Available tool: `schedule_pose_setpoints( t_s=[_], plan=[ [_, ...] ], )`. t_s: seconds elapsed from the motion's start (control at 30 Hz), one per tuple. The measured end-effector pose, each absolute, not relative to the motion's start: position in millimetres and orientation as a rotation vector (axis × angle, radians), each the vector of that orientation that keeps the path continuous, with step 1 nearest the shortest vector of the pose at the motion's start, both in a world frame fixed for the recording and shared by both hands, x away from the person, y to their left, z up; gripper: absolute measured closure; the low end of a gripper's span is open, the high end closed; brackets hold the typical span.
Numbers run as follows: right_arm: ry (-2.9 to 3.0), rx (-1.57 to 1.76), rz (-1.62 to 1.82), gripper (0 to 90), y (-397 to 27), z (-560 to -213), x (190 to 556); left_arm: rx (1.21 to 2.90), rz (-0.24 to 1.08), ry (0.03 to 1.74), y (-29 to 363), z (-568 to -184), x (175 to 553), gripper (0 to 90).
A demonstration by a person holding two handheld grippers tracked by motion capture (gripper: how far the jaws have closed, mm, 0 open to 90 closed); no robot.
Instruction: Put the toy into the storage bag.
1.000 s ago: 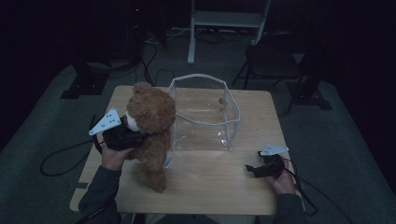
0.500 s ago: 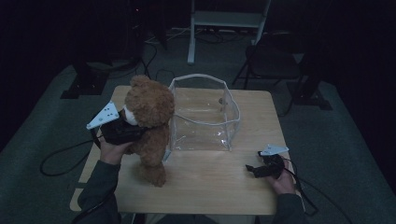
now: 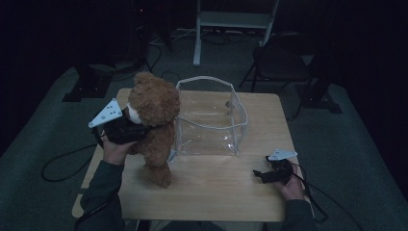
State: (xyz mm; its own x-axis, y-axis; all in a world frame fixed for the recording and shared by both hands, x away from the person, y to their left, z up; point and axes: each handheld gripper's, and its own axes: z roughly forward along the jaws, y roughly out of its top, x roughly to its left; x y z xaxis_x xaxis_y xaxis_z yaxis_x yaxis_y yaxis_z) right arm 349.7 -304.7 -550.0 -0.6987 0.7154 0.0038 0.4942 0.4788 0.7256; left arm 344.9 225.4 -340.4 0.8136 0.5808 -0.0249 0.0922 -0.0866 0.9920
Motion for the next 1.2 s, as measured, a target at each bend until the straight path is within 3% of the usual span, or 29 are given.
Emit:
schedule_pose_setpoints(
  t_s=[1.2],
  plan=[
    [2.429, 1.024, 1.047, 11.7, -305, -550, 350, 1.599, 0.481, 0.514, 225, -308, 361, 39.4]
  ],
)
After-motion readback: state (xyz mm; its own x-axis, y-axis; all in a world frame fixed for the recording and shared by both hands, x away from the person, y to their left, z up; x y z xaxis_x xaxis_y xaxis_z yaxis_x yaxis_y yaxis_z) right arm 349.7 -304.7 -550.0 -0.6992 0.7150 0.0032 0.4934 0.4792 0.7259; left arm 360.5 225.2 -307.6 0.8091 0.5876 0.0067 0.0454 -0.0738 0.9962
